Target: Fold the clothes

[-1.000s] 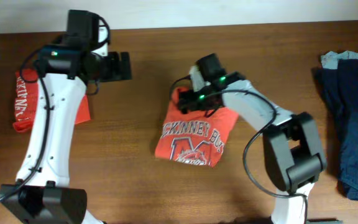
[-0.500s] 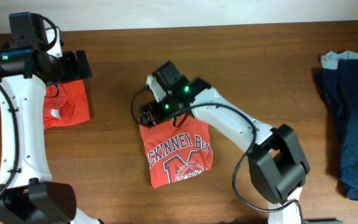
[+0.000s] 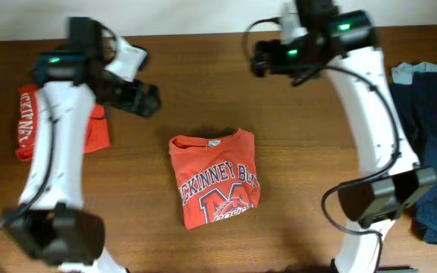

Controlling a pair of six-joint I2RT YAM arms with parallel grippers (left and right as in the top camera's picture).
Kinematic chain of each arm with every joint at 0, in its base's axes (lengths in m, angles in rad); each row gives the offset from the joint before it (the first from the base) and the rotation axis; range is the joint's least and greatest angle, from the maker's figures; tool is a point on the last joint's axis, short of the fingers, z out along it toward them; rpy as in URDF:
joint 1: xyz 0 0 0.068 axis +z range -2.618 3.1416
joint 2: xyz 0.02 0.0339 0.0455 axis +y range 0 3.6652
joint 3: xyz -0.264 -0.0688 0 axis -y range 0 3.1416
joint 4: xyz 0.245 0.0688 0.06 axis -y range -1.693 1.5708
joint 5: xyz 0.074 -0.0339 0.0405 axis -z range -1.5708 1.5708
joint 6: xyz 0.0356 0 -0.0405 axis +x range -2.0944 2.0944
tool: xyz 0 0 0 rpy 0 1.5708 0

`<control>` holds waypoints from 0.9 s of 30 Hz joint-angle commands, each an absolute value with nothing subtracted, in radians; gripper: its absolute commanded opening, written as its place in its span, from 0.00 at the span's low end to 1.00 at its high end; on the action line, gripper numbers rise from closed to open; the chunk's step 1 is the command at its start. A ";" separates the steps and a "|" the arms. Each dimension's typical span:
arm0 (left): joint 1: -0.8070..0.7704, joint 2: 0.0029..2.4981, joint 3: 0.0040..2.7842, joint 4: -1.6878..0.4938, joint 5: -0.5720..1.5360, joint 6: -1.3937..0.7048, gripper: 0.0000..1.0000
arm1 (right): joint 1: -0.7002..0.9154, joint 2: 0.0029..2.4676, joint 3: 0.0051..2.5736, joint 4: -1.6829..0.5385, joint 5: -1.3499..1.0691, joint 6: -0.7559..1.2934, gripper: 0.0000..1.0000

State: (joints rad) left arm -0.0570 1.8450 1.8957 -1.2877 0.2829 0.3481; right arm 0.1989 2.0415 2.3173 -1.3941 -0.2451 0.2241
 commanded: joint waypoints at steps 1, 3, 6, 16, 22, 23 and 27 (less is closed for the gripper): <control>-0.137 1.992 1.897 -1.317 0.337 0.525 0.99 | 0.127 2.037 2.326 -1.433 -0.231 0.215 0.99; -0.180 2.058 1.897 -1.344 0.337 0.569 0.99 | 0.098 2.037 2.326 -1.452 -0.231 0.215 0.99; -0.248 2.158 1.897 -1.393 0.337 0.631 0.98 | 0.078 2.037 2.326 -1.462 -0.214 0.211 0.99; -0.292 2.200 1.897 -1.430 0.471 0.794 0.98 | 0.078 2.037 2.326 -1.470 -0.205 0.191 0.99; -0.295 2.236 1.897 -1.404 0.464 0.814 0.98 | 0.088 2.037 2.326 -1.472 -0.205 0.191 0.99; -0.295 2.246 1.897 -1.399 0.463 0.814 0.98 | 0.091 2.037 2.326 -1.472 -0.205 0.191 0.99; -0.295 2.301 1.897 -1.387 0.463 0.814 0.98 | 0.104 2.037 2.326 -1.471 -0.205 0.191 0.99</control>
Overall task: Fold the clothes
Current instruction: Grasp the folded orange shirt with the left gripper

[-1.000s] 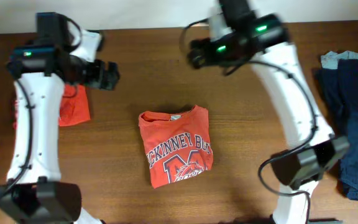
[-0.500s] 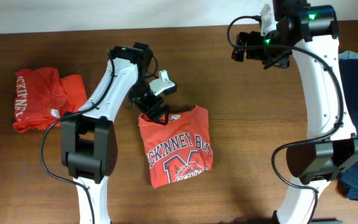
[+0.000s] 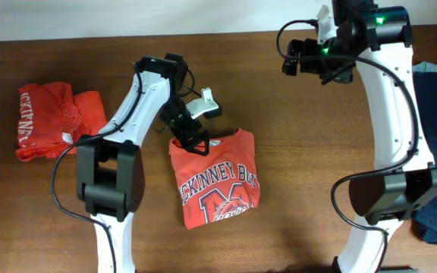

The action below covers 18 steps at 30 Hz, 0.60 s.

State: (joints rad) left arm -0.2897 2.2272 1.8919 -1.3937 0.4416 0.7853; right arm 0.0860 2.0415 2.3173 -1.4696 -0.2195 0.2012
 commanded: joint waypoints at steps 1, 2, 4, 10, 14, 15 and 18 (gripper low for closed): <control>-0.295 2.316 1.897 -1.387 0.463 0.814 0.98 | 0.106 2.037 2.326 -1.470 -0.205 0.191 0.99; -0.295 2.342 1.897 -1.388 0.463 0.814 0.98 | 0.110 2.037 2.326 -1.470 -0.205 0.191 0.99; -0.295 2.365 1.897 -1.388 0.463 0.814 0.98 | 0.112 2.037 2.326 -1.470 -0.205 0.191 0.99; -0.300 2.389 1.897 -1.401 0.464 0.814 0.95 | 0.112 2.037 2.326 -1.467 -0.205 0.192 0.99; -0.329 2.408 1.897 -1.457 0.464 0.814 0.81 | 0.112 2.037 2.326 -1.467 -0.205 0.192 0.99; -0.340 2.418 1.897 -1.475 0.464 0.815 0.78 | 0.112 2.037 2.326 -1.466 -0.205 0.192 0.99; -0.372 2.431 1.897 -1.500 0.456 0.833 0.55 | 0.112 2.037 2.326 -1.465 -0.205 0.192 0.99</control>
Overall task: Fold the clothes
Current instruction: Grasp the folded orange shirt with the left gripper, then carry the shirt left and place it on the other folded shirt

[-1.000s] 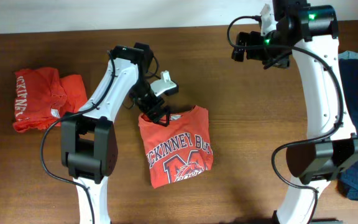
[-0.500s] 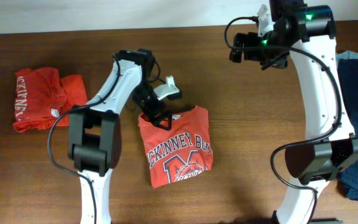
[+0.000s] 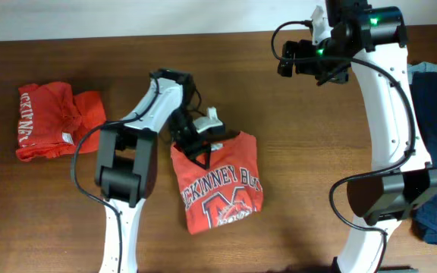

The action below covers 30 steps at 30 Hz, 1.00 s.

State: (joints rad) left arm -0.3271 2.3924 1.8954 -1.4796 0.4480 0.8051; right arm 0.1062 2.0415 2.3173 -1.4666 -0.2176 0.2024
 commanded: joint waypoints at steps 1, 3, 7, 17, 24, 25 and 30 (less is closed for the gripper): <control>-0.379 2.431 1.897 -1.500 0.448 0.833 0.43 | 0.112 2.037 2.326 -1.465 -0.205 0.191 0.99; -0.398 2.432 1.897 -1.492 0.419 0.832 0.11 | 0.112 2.037 2.326 -1.465 -0.205 0.191 0.99; -0.403 2.432 1.900 -1.463 0.392 0.820 0.01 | 0.112 2.037 2.326 -1.465 -0.205 0.191 0.99; -0.261 2.431 2.218 -1.513 0.397 0.517 0.01 | 0.112 2.037 2.326 -1.462 -0.205 0.191 0.99; -0.126 2.431 2.467 -1.527 0.399 0.198 0.00 | 0.112 2.037 2.326 -1.459 -0.205 0.191 0.99; -0.113 2.431 2.491 -1.527 0.405 0.179 0.01 | 0.112 2.037 2.326 -1.459 -0.205 0.191 0.99; -0.036 2.431 2.593 -1.522 0.404 0.085 0.00 | 0.112 2.038 2.326 -1.459 -0.205 0.191 0.99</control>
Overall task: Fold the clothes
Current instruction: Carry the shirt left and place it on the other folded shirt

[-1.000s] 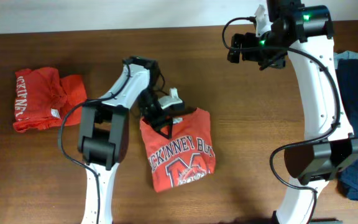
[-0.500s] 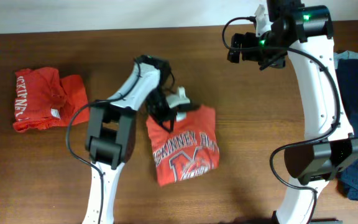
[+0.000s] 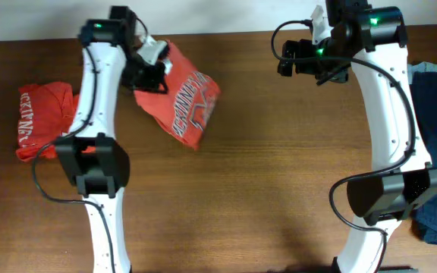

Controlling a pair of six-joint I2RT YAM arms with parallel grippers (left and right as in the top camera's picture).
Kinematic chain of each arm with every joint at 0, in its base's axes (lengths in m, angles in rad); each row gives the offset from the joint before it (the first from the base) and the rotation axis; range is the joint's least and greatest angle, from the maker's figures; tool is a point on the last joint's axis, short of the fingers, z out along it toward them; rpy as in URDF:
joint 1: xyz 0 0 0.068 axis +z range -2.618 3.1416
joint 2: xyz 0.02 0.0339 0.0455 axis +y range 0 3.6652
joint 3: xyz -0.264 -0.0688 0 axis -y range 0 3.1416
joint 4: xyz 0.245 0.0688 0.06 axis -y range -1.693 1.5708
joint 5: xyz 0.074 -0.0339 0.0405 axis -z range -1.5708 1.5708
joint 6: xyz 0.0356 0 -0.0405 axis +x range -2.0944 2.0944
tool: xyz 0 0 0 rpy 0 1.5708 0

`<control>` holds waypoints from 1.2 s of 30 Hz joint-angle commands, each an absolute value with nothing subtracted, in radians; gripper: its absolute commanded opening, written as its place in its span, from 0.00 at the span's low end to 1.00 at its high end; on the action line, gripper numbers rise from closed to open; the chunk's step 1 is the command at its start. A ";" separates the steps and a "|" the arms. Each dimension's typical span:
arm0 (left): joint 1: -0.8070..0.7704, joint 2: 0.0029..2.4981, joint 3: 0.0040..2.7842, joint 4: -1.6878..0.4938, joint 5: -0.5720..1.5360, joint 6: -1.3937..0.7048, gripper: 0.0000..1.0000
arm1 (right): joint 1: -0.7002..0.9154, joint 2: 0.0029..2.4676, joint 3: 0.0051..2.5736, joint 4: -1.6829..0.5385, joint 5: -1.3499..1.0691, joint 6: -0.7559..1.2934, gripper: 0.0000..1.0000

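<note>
A folded red T-shirt (image 3: 182, 102) with white lettering hangs lifted at the back left of the table, held at its upper left corner by my left gripper (image 3: 149, 70), which is shut on it. Another folded red shirt (image 3: 40, 121) lies at the far left, partly behind the left arm. My right gripper (image 3: 288, 61) hovers at the back right, over bare table; whether it is open or shut cannot be made out.
A heap of dark blue clothes with a pale blue piece on top lies at the right edge. The brown wooden table (image 3: 264, 189) meets a white wall along the back.
My left gripper, which was on the top edge of the folded shirt at the table's middle, now holds that shirt lifted at the back left. The right arm has stayed where it was.
At first the folded shirt lay in the middle with my left gripper off to the left near the other red shirt. My left gripper then reached the shirt's top left corner, gripped it, and now holds it up toward the left pile.
</note>
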State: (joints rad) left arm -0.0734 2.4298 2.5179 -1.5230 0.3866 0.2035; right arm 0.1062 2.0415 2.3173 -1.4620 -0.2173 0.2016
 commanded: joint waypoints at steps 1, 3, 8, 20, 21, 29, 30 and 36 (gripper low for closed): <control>-0.023 2.431 2.605 -1.522 0.403 0.077 0.01 | 0.112 2.038 2.326 -1.459 -0.205 0.191 0.99; 0.008 2.431 2.627 -1.528 0.403 0.064 0.00 | 0.112 2.038 2.326 -1.459 -0.205 0.191 0.99; 0.096 2.431 2.664 -1.562 0.403 0.056 0.00 | 0.112 2.038 2.326 -1.459 -0.205 0.187 0.99; 0.328 2.431 2.666 -1.605 0.346 0.050 0.01 | 0.112 2.038 2.326 -1.459 -0.205 0.172 0.99; 0.349 2.431 2.666 -1.611 0.307 0.051 0.01 | 0.112 2.038 2.326 -1.459 -0.205 0.172 0.99; 0.425 2.431 2.666 -1.602 0.264 0.072 0.01 | 0.112 2.038 2.321 -1.459 -0.205 0.172 0.99; 0.432 2.431 2.666 -1.599 0.265 0.072 0.01 | 0.112 2.038 2.320 -1.459 -0.205 0.172 0.99; 0.489 2.431 2.666 -1.599 0.264 0.072 0.01 | 0.112 2.038 2.308 -1.459 -0.205 0.172 0.99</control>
State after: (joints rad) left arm 0.4500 2.4298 2.6362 -1.6043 0.2752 0.0597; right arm 0.1062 2.0415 2.3165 -1.4620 -0.2173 0.1799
